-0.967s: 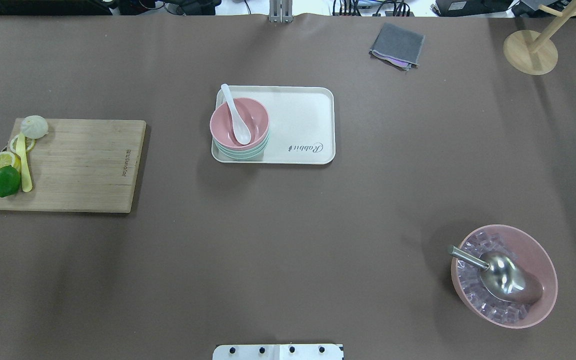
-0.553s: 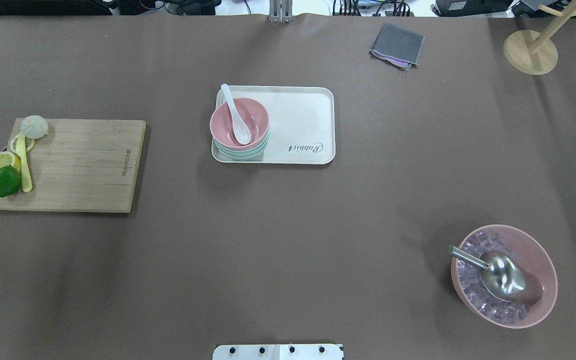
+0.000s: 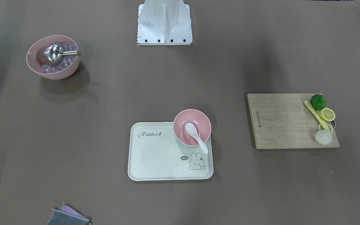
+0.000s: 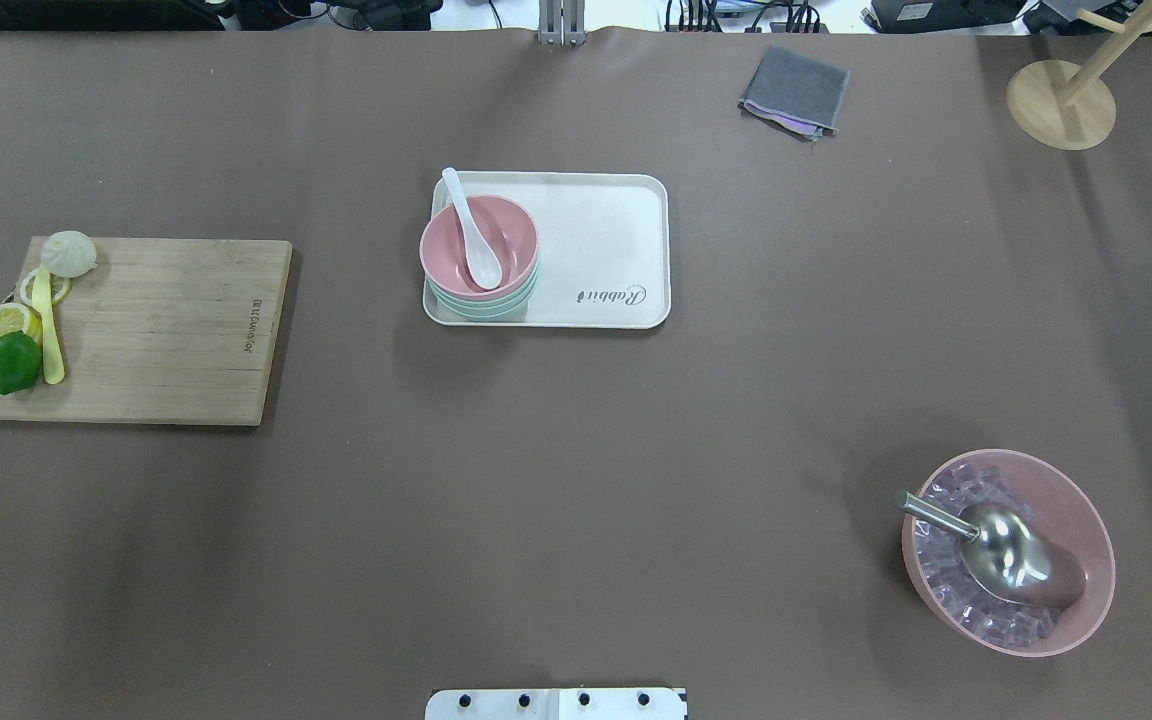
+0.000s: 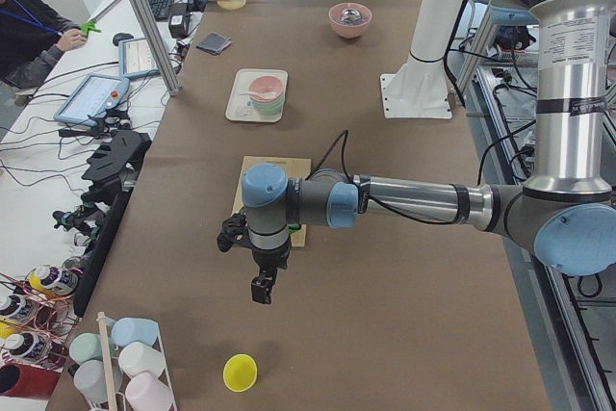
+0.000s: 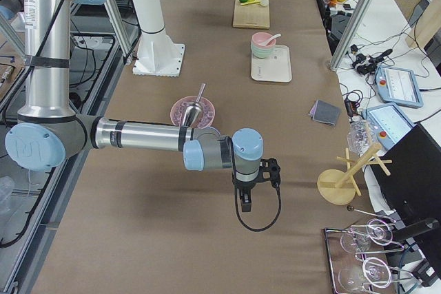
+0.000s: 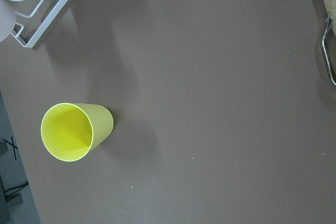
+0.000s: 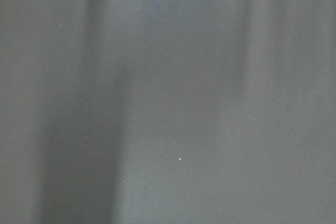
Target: Stack pink bowl on green and place spoon
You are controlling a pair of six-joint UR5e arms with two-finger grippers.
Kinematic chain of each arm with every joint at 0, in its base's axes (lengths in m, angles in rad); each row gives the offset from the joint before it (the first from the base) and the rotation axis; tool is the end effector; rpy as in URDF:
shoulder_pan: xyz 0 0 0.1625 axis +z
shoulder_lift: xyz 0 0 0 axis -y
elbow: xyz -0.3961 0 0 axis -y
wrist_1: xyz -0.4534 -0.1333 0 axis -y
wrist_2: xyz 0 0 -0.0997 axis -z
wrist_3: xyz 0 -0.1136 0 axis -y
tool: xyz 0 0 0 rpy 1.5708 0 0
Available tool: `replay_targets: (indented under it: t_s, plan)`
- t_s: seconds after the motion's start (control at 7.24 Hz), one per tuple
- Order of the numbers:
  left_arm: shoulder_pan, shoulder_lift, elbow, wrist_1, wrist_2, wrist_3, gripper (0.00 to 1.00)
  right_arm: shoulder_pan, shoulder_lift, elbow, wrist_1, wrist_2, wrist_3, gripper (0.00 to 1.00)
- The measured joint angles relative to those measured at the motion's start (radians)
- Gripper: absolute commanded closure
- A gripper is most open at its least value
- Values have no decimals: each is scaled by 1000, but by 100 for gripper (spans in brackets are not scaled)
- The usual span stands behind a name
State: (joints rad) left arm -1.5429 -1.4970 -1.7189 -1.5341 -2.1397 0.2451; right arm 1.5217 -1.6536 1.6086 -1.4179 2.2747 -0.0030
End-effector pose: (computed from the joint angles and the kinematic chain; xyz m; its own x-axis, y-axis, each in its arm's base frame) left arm -0.0574 -0.5280 0.6158 0.8097 0.2848 -0.5131 -0.2313 0.9584 0.1671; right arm 0.0338 -0.5309 0.6530 0.7578 -0.1100 0.6431 0.0511 0.9927 0.1096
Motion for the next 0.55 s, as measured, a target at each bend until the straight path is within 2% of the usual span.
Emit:
replay_targets:
  t_s: [0.55]
  plan:
    - [1,1,-2,-2,-1,6,2,0,0,1,0,0,0,0]
